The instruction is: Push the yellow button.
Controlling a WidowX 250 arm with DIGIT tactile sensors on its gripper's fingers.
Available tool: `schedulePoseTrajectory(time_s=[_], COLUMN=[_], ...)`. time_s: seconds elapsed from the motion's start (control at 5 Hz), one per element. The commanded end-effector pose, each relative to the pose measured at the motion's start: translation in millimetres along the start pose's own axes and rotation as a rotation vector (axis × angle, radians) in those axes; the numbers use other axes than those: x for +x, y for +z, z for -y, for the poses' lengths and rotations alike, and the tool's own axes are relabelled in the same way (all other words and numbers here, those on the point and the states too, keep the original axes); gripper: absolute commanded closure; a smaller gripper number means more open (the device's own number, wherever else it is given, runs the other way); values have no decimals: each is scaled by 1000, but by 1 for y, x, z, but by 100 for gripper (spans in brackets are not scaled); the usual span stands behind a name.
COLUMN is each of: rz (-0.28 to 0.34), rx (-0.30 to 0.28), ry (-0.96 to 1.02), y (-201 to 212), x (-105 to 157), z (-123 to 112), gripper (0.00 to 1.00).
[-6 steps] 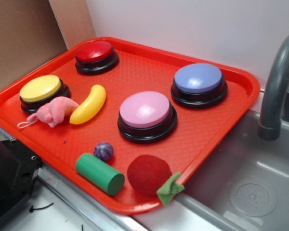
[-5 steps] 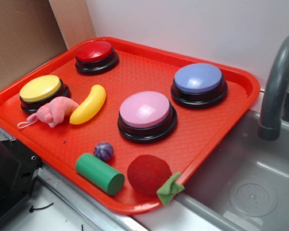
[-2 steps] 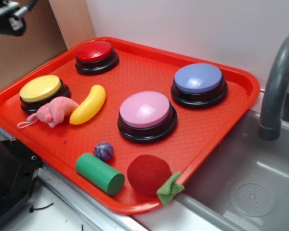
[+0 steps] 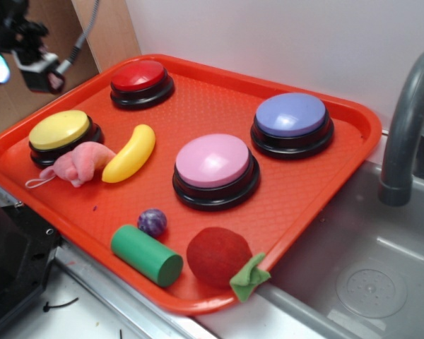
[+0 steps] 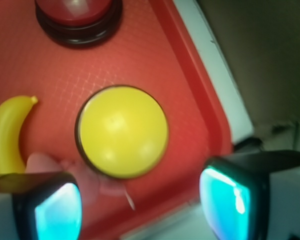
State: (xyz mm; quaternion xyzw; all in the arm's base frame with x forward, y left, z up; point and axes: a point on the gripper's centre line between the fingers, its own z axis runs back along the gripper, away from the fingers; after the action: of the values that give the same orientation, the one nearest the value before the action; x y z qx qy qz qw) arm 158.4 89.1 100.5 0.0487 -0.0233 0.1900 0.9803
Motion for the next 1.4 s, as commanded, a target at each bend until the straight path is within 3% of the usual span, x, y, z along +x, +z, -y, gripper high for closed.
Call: schedulePoseTrajectory(time_s=[0.0, 1.2], rz=[16, -49], rx=[-34, -25], ry=[-41, -79], y=[-31, -53], x=[13, 6], z=[1, 10], gripper=[0, 0])
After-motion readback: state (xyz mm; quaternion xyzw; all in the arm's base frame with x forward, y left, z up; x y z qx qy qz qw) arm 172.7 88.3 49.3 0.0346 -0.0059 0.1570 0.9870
